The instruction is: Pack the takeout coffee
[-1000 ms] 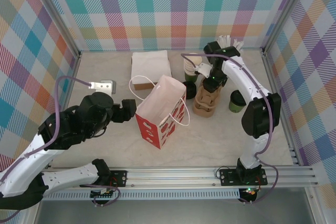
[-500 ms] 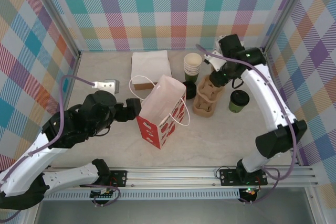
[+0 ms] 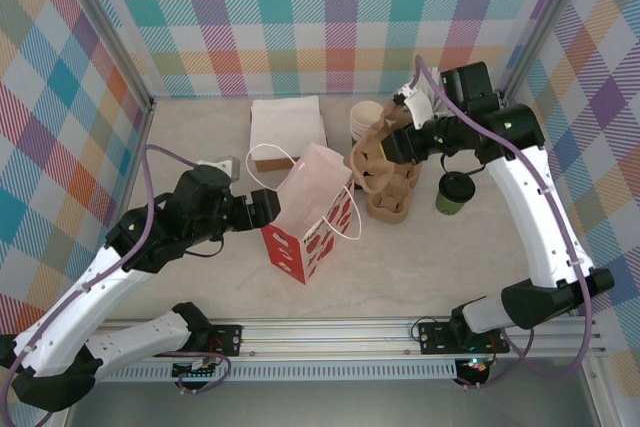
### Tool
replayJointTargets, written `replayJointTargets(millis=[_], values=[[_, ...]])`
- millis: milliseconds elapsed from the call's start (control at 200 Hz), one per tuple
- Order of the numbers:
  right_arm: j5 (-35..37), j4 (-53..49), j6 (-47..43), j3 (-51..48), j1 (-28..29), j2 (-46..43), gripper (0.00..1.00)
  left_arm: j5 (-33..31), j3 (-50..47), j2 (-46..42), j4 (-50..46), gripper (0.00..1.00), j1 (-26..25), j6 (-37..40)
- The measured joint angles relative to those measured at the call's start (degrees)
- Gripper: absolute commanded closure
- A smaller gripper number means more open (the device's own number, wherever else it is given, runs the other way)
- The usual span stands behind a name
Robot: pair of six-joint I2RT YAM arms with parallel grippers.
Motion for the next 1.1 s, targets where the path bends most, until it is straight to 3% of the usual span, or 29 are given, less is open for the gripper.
replayJointTargets(millis=[240, 465, 855, 1100], values=[[-12.0, 5.8, 9.2, 2.1, 6.1, 0.7, 0.68, 1.4, -2.9, 1.0, 1.0, 0.18, 0.2, -1.7], [-15.6, 8.7, 13.7, 2.1, 12.2, 5.2, 0.69, 1.4, -4.1, 1.2, 1.0, 0.19, 0.2, -2.2], [-15.1, 9.5, 16.6, 0.2, 15.3, 11.9, 0.69, 1.7, -6.2, 0.1, 1.0, 0.23, 0.2, -3.5], [-9.1, 6.8, 16.3, 0.1, 15.3, 14.1, 0.70, 2.5, -6.4, -0.7, 0.9, 0.26, 0.2, -3.6]])
